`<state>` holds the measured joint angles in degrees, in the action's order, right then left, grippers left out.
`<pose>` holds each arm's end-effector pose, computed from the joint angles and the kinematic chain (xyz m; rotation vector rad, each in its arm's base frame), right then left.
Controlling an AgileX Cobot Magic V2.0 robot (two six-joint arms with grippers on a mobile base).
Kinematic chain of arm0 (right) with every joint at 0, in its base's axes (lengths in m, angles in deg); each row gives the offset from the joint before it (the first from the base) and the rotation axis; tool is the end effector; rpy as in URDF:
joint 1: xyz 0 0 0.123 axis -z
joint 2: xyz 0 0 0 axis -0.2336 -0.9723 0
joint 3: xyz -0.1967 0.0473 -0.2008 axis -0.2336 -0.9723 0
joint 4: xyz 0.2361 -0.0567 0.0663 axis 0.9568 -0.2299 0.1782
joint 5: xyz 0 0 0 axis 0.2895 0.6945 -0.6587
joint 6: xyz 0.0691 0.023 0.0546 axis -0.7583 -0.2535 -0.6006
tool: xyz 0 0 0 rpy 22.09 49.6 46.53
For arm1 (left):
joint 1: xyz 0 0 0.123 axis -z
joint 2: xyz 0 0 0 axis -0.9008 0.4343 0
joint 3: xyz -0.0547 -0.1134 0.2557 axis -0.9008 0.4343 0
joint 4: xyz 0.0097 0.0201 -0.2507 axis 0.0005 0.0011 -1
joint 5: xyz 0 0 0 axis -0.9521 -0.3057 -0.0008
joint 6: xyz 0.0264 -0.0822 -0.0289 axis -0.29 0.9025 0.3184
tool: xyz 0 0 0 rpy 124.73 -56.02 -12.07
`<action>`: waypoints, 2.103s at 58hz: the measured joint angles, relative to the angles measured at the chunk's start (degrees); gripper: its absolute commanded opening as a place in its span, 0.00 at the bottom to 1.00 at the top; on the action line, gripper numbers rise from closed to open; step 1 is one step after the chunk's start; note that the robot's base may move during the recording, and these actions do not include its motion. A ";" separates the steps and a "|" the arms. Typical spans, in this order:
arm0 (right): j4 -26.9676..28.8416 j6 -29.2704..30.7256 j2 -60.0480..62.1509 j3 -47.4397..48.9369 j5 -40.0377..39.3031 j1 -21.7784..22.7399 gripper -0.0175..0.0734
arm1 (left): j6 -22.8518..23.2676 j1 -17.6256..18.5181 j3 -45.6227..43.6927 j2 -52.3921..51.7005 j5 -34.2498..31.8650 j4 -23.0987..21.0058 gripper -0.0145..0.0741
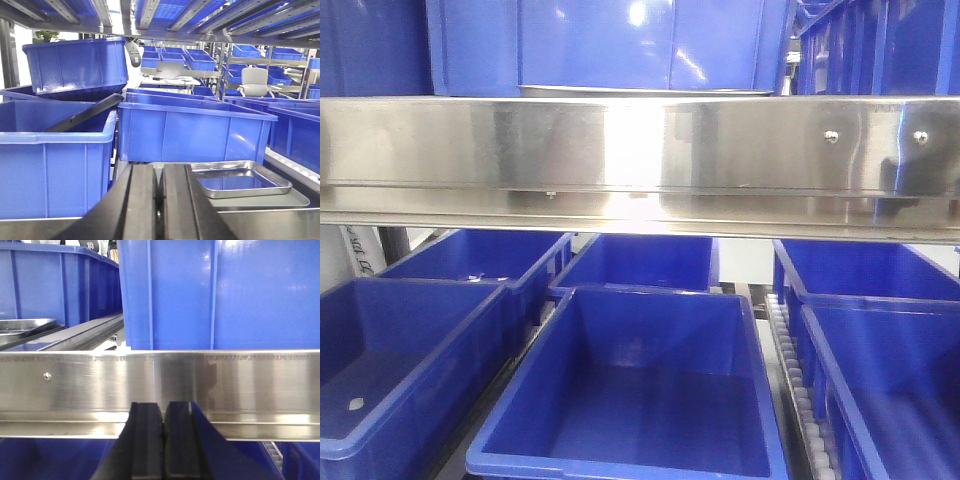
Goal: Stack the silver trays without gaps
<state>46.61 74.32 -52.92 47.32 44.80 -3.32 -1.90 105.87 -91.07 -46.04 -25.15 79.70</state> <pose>0.0562 -0.0093 0.2041 0.1826 1.5759 -0.0858 -0.0007 0.0527 0.4186 0.1641 1.4580 -0.2776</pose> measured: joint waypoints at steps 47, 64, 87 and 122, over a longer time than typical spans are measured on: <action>0.00 0.00 0.00 0.00 -0.14 0.00 0.11 | 0.00 -4.35 2.12 -0.15 -1.61 -4.74 0.15; 0.00 0.00 0.00 0.00 -0.14 0.00 0.11 | -10.33 -19.64 18.83 -0.27 -19.25 -21.00 0.15; 0.00 0.00 0.00 0.00 -0.17 0.00 0.11 | -15.83 -25.72 47.95 -6.17 -48.62 -28.99 0.15; 0.00 0.00 0.00 0.00 -0.29 0.00 0.11 | -16.16 -33.72 52.29 -9.65 -45.09 -29.20 0.15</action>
<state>46.61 74.32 -52.92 47.32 44.51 -3.32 -18.06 72.15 -38.79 -55.69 -70.24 50.50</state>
